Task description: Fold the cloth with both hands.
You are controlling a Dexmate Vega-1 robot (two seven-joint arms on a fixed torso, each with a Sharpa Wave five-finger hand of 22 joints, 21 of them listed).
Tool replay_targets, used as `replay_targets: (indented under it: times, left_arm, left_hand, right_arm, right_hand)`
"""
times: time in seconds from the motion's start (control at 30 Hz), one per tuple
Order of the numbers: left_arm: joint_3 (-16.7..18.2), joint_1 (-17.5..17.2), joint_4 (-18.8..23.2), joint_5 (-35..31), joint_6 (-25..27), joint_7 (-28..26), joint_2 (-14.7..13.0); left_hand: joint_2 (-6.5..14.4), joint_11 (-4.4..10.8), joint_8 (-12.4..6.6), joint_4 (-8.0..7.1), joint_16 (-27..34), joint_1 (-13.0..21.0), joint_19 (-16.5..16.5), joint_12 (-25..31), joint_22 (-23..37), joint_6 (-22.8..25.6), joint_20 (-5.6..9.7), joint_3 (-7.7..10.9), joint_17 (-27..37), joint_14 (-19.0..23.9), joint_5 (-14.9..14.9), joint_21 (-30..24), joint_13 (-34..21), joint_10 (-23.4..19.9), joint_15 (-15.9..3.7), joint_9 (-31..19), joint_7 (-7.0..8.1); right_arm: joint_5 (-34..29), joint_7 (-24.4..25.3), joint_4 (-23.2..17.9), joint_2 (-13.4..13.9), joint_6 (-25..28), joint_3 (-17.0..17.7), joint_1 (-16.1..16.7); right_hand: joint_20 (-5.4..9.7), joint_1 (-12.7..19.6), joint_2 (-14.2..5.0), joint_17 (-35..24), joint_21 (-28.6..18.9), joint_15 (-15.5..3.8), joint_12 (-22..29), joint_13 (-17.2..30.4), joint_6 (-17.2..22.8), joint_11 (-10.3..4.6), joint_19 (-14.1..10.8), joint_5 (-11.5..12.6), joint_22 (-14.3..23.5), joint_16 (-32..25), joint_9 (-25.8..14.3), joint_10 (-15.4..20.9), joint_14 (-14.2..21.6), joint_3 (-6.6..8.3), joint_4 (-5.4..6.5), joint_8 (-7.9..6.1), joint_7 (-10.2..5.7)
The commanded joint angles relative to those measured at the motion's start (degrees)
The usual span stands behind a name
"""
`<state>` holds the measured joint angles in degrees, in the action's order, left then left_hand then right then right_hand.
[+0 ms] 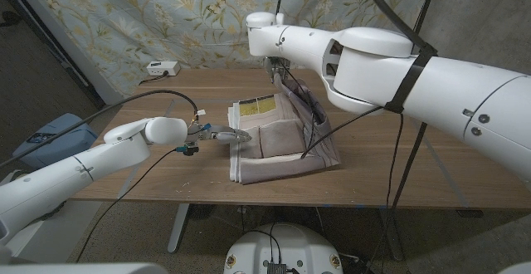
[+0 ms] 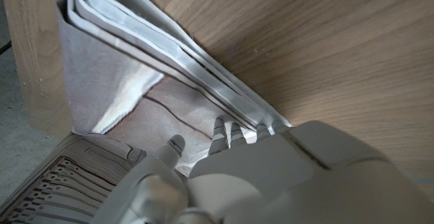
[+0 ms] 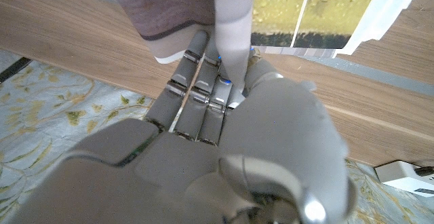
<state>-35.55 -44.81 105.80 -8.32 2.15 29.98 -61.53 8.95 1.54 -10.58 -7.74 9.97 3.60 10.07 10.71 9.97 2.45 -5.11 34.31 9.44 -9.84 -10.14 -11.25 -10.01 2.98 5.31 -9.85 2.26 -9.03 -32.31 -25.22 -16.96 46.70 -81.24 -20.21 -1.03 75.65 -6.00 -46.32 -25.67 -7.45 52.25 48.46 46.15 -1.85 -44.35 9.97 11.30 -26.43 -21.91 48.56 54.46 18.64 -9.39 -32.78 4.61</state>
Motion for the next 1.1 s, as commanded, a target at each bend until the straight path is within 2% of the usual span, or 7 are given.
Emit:
replay_targets:
  times: [0.03, 0.3, 0.63, 0.83, 1.03, 1.1]
  left_arm:
    - [0.10, 0.08, -1.02, 0.33, -0.99, 0.03, 0.19]
    - [0.21, 0.07, -1.57, 0.50, -1.71, -0.02, 0.09]
    - [0.38, -0.03, -1.27, 0.35, -1.59, -0.16, -0.10]
    - [0.41, -0.05, -1.18, 0.26, -1.84, -0.17, -0.16]
    - [0.47, -0.11, -0.89, -0.06, -1.86, -0.32, -0.20]
    - [0.48, -0.14, -0.69, -0.36, -1.61, -0.49, -0.18]
  left_hand:
    - [0.18, 0.40, 0.15, 0.06, 0.30, 0.65, 4.38, 0.42, 0.32, 0.22, -0.04, 0.46, 0.34, -0.79, 0.02, -0.31, -0.19, 0.14, -0.39, -0.21, 0.31]
    - [0.13, 0.45, 0.11, 0.16, 0.29, 0.76, 4.31, 0.43, 0.32, 0.35, -0.07, 0.65, 0.34, -0.80, 0.03, -0.33, -0.19, 0.13, -0.42, -0.21, 0.29]
    - [0.06, 0.39, 0.10, 0.26, 0.31, 0.87, 4.28, 0.45, 0.32, 0.45, -0.04, 0.86, 0.35, -0.76, 0.05, -0.33, -0.19, 0.05, -0.39, -0.21, 0.37]
    - [0.01, 0.48, 0.03, 0.31, 0.30, 0.94, 4.25, 0.48, 0.33, 0.71, -0.07, 1.01, 0.35, -0.77, 0.07, -0.34, -0.19, -0.03, -0.39, -0.21, 0.55]
    - [-0.04, 0.48, 0.00, 0.36, 0.32, 0.99, 4.24, 0.49, 0.33, 0.87, -0.13, 1.14, 0.36, -0.72, 0.08, -0.34, -0.19, -0.06, -0.35, -0.21, 0.52]
    - [-0.05, 0.46, 0.01, 0.37, 0.32, 1.00, 4.24, 0.50, 0.33, 0.89, -0.12, 1.18, 0.36, -0.71, 0.08, -0.33, -0.19, -0.08, -0.39, -0.21, 0.56]
  right_arm:
    - [-0.12, 4.81, 4.16, -1.81, -8.84, 3.34, 1.56]
    - [0.86, 8.35, 4.33, -1.39, -13.91, 3.85, 2.69]
    - [1.45, 7.52, 4.32, -1.96, -13.00, 3.83, 2.70]
    - [1.09, 5.14, 4.21, -3.11, -10.05, 3.59, 2.12]
    - [0.49, 2.33, 4.01, -4.59, -7.37, 3.33, 1.13]
    - [0.20, 1.58, 3.92, -5.06, -6.86, 3.20, 0.77]
  right_hand:
    - [-0.01, 0.87, 0.06, -0.24, -0.46, -2.27, -0.35, 0.01, 0.16, 0.23, 0.26, 0.23, 0.08, 0.11, -0.27, -0.22, -0.13, -0.15, 0.03, 0.31, 0.50]
    - [-0.20, 0.91, -0.04, -0.38, -0.59, -2.22, -0.37, 0.26, 0.15, 0.60, 0.47, 0.25, 0.05, 0.30, -0.31, -0.40, -0.25, -0.31, 0.08, 0.50, 0.59]
    - [-0.35, 0.77, -0.23, -0.28, -0.79, -2.04, -0.72, 0.08, -0.10, 0.78, 0.63, 0.24, 0.00, 0.72, -0.37, -0.66, -0.50, -0.59, 0.24, 0.85, 0.75]
    - [-0.98, -0.86, -0.34, -0.12, -0.96, -0.36, -1.71, -0.97, -0.62, 1.06, 0.74, 0.03, -0.11, 0.96, -0.27, -1.17, -0.64, -1.58, 1.10, 1.44, 1.58]
    - [-1.65, -4.21, 0.45, 1.05, -1.12, 1.03, -3.00, -2.53, -1.80, 2.49, 0.54, -0.18, -0.28, 1.95, -0.05, -1.80, -0.94, -3.24, 2.45, 2.36, 2.49]
    - [-2.33, -6.01, 1.16, 1.53, -1.04, 1.49, -3.54, -3.06, -2.23, 3.15, 0.70, -0.22, -0.37, 2.45, 0.08, -2.29, -1.01, -4.05, 3.08, 2.76, 2.86]
